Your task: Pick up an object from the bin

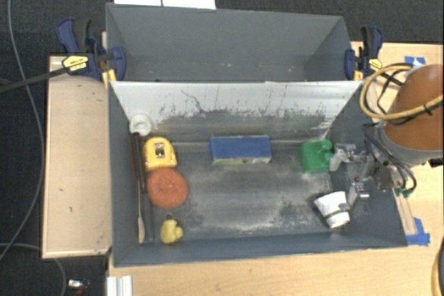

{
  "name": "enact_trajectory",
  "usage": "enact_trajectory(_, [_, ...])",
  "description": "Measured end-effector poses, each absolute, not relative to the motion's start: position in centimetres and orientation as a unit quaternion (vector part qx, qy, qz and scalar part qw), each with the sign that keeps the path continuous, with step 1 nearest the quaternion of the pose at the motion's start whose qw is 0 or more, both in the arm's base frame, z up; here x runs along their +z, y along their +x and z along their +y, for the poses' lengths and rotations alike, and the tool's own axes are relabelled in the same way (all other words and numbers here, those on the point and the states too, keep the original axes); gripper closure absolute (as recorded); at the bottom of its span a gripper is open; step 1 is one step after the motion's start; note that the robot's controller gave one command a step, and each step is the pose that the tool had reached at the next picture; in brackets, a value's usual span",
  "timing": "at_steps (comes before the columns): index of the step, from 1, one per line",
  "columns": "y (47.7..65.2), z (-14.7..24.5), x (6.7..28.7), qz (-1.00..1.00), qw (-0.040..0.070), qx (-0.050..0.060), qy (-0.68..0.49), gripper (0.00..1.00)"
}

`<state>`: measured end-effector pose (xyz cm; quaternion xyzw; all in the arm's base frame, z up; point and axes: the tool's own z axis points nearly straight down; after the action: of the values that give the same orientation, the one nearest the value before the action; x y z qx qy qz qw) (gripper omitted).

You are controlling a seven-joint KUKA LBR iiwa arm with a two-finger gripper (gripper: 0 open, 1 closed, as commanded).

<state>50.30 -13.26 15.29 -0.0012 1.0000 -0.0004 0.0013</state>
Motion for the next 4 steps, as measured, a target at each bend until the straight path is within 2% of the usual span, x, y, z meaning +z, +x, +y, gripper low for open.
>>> enact_trajectory(1, [49.4,-14.6,9.4,0.981,0.004,-0.002,-0.192,0.0])
enact_trajectory(2, [48.9,-14.7,10.8,0.972,0.004,-0.001,-0.235,0.0])
enact_trajectory(3, [48.1,-14.7,10.0,0.946,0.001,0.0,-0.323,0.0])
enact_trajectory(4, [48.4,-14.3,7.0,0.932,0.005,0.005,-0.362,0.0])
